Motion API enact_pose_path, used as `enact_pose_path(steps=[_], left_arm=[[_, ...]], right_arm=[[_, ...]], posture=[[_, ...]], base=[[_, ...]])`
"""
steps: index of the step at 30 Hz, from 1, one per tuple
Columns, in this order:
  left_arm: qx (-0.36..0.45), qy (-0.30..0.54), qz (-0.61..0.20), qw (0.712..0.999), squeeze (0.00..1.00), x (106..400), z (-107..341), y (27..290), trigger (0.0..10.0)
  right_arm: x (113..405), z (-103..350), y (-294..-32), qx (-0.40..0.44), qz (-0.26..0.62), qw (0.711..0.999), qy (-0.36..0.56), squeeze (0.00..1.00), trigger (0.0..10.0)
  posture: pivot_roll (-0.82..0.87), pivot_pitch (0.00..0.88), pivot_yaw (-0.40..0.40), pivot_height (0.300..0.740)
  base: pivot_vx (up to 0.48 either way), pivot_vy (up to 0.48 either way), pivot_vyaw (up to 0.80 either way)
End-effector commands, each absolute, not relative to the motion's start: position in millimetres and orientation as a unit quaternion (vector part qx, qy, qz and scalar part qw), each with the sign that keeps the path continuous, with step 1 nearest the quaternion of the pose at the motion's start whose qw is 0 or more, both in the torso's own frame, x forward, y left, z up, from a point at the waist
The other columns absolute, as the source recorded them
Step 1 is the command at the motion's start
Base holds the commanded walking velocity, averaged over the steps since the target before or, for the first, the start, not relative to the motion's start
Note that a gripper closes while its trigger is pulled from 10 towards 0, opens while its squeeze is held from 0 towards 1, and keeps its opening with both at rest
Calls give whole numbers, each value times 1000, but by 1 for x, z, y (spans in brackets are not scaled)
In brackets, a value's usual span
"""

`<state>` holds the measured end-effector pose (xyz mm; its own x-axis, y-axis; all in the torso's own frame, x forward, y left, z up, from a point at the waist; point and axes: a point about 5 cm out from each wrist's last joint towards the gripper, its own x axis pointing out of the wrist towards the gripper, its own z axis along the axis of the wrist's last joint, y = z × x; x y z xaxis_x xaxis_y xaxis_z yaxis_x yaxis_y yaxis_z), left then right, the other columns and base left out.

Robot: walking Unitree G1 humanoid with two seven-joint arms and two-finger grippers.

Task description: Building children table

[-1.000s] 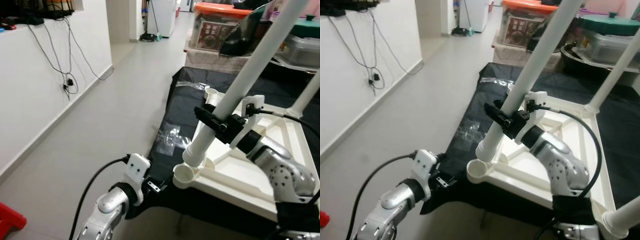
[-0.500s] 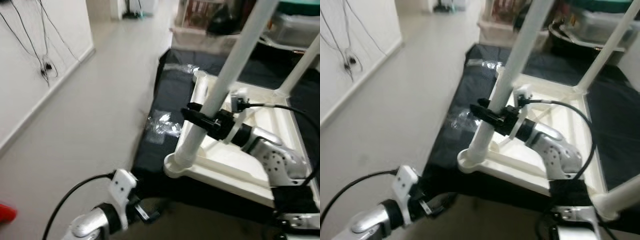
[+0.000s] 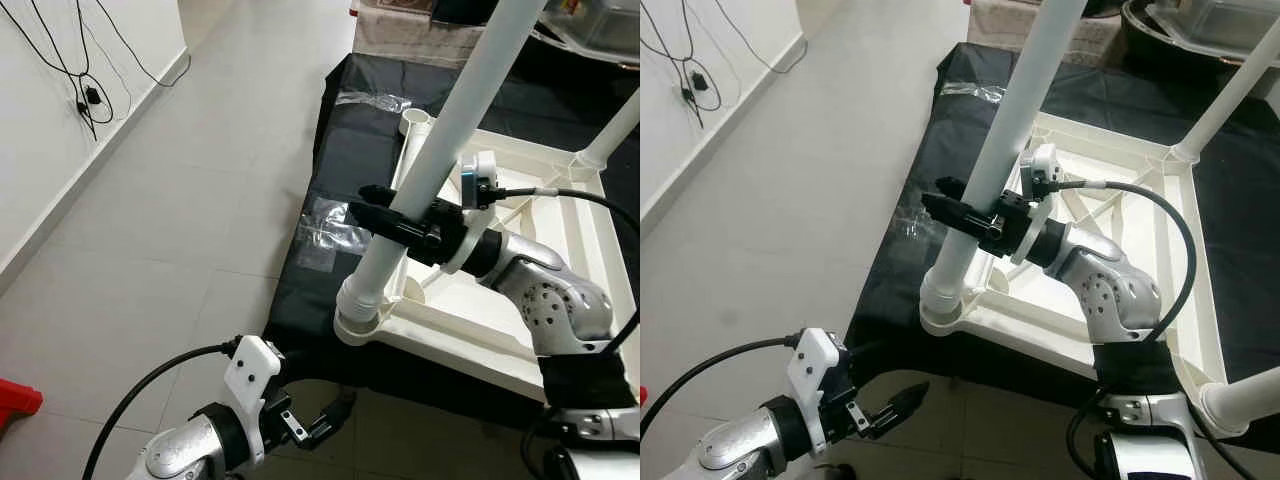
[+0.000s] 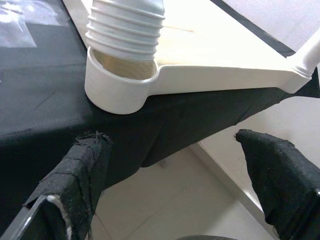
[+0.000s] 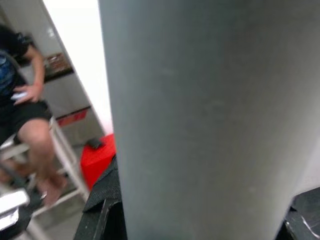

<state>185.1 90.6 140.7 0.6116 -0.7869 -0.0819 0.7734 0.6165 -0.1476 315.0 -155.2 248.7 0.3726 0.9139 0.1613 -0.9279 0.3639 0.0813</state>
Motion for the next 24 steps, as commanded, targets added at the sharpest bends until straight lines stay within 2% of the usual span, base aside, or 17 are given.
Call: enact_pose_path(steps=[1,8,16,18,24], left_arm=[[-56,83,-442,892,0,179,141,89,10000],[-56,85,-441,892,0,179,140,88,10000],[-54,83,-441,892,0,181,139,87,10000],[-51,83,-441,892,0,182,139,86,10000],[-49,83,-440,893,0,184,139,85,10000]], right_arm=[[313,227,-156,85,563,822,1,0,10000],[308,225,-153,78,577,813,6,0,10000],[308,220,-152,24,565,824,18,0,10000],[305,220,-150,-31,557,830,23,0,10000],[308,213,-151,-86,518,850,45,0,10000]], posture=[[126,227,-118,740],[122,203,-117,740],[120,202,-114,740],[112,200,-114,740],[108,196,-113,740]], base=[[0,0,0],[0,0,0],[0,0,0],[0,0,0],[0,0,0]])
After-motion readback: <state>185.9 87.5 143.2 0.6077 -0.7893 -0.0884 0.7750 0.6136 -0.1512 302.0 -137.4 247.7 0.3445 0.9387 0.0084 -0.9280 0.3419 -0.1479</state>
